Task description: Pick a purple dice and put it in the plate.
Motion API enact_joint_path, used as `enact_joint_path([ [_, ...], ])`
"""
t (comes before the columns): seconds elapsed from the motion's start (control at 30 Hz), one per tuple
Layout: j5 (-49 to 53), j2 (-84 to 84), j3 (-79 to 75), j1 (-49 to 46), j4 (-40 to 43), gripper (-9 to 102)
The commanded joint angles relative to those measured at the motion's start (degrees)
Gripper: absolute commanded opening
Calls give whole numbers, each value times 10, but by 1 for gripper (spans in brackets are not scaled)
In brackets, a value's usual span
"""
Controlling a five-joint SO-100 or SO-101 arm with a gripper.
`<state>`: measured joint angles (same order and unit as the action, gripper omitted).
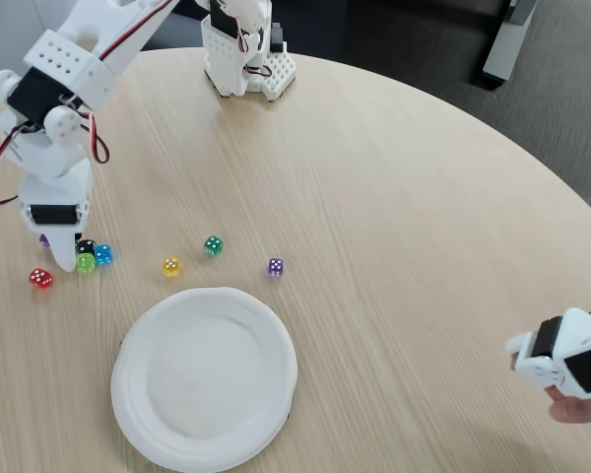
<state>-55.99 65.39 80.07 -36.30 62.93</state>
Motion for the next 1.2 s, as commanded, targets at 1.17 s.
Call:
enact_joint_path([
  [1.17, 2, 6, -6, -10, 2, 5],
])
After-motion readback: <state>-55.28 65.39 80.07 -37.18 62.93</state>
